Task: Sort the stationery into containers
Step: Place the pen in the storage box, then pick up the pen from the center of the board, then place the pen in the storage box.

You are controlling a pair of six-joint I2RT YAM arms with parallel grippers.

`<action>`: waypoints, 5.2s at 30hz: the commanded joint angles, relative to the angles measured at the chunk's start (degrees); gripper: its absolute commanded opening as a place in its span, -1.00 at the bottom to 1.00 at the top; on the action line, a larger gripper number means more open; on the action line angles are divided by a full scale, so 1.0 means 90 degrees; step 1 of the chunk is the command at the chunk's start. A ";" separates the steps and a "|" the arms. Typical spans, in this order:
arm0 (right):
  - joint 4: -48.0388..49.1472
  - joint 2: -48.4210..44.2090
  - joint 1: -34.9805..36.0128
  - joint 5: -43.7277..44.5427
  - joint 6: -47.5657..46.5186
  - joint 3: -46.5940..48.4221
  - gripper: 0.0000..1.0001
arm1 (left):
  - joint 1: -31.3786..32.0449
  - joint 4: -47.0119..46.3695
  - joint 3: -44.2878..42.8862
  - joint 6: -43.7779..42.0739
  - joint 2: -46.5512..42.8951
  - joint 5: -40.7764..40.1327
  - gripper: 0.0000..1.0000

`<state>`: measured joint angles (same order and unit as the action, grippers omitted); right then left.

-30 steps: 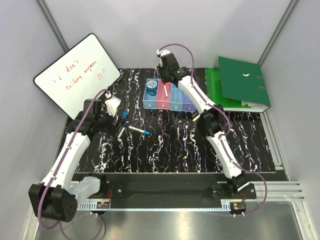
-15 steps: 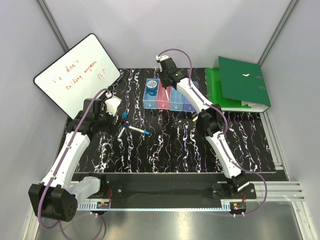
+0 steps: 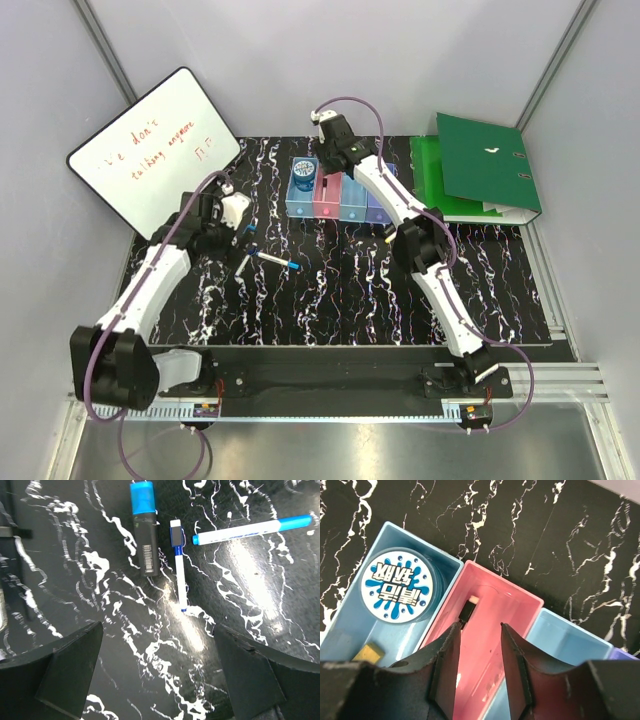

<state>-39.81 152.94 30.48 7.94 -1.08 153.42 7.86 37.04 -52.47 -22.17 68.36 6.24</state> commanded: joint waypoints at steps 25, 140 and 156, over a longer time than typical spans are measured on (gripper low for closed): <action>0.0224 -0.3322 0.0080 0.0397 -0.0895 -0.1305 -0.10 | 0.0572 -0.1293 -0.0684 0.0120 0.2737 0.0010 0.50; 0.1250 -0.6613 -0.0281 0.1940 -0.1921 -0.5846 0.73 | 0.1881 -0.1879 -0.8350 0.4104 0.7746 0.0528 -1.00; 0.1162 -0.6603 -0.0271 0.1851 -0.1784 -0.5982 0.74 | 0.1871 -0.1644 -0.7871 0.4055 0.7669 0.0674 0.39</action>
<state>-30.68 96.29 27.83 25.41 -18.00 100.47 24.56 23.40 -123.22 14.87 139.13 12.60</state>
